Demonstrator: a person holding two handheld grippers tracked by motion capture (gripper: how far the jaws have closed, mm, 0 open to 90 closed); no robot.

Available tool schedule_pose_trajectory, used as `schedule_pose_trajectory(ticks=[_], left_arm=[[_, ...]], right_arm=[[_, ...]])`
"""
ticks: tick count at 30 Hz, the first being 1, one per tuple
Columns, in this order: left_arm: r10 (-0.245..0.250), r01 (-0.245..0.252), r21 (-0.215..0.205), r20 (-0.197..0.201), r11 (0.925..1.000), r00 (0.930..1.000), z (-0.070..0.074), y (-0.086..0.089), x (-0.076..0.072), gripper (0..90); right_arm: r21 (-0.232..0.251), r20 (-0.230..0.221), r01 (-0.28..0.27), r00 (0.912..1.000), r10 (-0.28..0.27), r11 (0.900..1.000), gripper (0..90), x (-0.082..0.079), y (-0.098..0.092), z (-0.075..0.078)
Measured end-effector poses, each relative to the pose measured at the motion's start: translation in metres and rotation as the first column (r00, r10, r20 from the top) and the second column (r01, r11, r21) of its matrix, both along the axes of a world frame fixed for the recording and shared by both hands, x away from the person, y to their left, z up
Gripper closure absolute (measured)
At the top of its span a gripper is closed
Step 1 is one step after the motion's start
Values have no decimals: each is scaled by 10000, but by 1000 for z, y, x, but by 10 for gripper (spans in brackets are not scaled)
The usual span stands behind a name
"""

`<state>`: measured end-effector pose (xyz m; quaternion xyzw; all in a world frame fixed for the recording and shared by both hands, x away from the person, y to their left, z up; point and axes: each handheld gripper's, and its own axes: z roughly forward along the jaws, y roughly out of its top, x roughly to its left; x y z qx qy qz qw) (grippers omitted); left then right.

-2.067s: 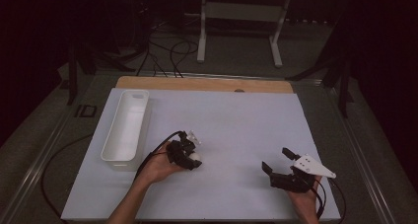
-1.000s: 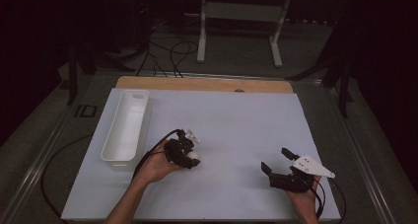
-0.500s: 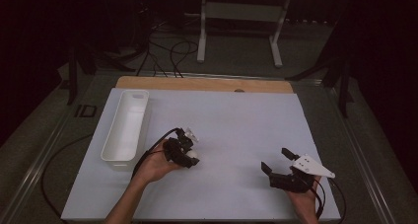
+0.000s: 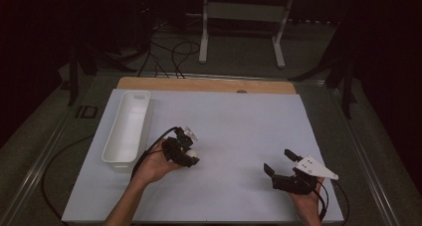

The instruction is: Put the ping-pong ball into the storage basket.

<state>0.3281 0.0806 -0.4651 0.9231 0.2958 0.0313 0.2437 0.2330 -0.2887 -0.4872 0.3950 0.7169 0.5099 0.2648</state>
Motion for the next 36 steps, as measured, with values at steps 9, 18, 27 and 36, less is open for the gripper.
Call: schedule_pose_trajectory(ticks=[9, 18, 27, 36], left_arm=[[198, -198, -71, 14, 9998, 9998, 4, 3, 0, 512], [390, -390, -105, -16, 9992, 9992, 9, 8, 0, 512], [598, -599, -102, -22, 9982, 9982, 13, 15, 0, 512], [771, -771, -123, 12, 9969, 9970, 19, 19, 0, 512]], right_arm=[[5, -3, 8, 10000, -8, 10000, 79, 0, 0, 0], [6, 1, 3, 10000, -3, 10000, 79, 0, 0, 0], [5, 11, 0, 10000, 0, 10000, 79, 0, 0, 0], [24, -1, 13, 10000, -13, 10000, 79, 0, 0, 0]])
